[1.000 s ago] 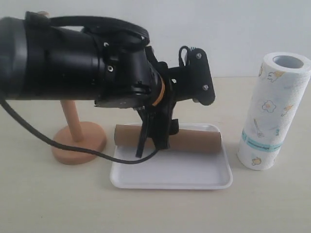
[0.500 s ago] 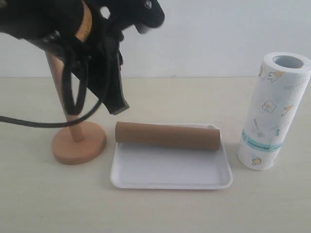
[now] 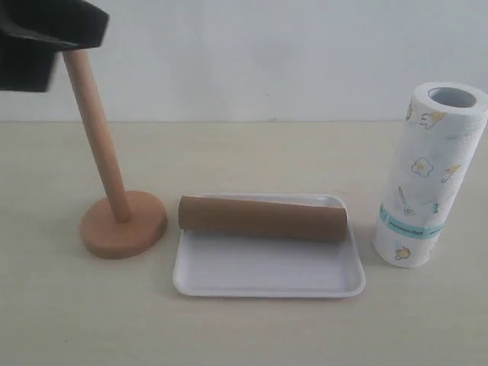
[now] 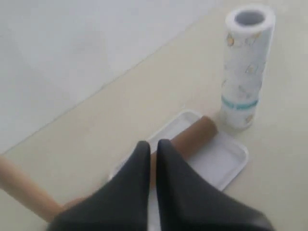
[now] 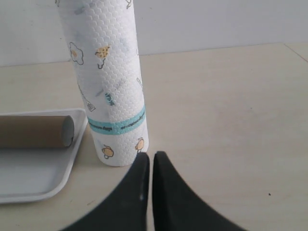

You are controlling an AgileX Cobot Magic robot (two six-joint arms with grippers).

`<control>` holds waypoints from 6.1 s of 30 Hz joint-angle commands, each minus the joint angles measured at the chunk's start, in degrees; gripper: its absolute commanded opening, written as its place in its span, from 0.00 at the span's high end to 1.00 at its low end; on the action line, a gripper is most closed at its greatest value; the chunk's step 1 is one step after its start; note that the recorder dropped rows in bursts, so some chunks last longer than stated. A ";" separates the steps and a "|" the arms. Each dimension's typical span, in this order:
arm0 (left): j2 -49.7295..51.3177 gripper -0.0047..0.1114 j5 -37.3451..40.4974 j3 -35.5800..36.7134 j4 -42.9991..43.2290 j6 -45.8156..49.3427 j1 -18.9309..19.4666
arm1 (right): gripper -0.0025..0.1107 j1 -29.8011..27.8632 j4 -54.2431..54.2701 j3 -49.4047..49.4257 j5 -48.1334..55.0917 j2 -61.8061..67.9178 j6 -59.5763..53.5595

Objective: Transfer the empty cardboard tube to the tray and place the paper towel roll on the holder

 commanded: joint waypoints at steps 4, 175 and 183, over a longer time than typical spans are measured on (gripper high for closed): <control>-18.18 0.92 -13.47 14.76 -0.09 -7.50 -0.23 | 0.95 -0.38 -0.10 -0.04 -0.39 -0.29 -0.08; -56.09 0.92 -20.25 61.36 -19.36 16.66 53.74 | 0.95 -0.38 -3.52 -0.04 -56.80 -0.29 4.64; -56.09 0.92 -20.25 61.36 -19.36 16.66 53.74 | 0.95 -0.38 -3.11 -14.52 -60.57 0.72 7.54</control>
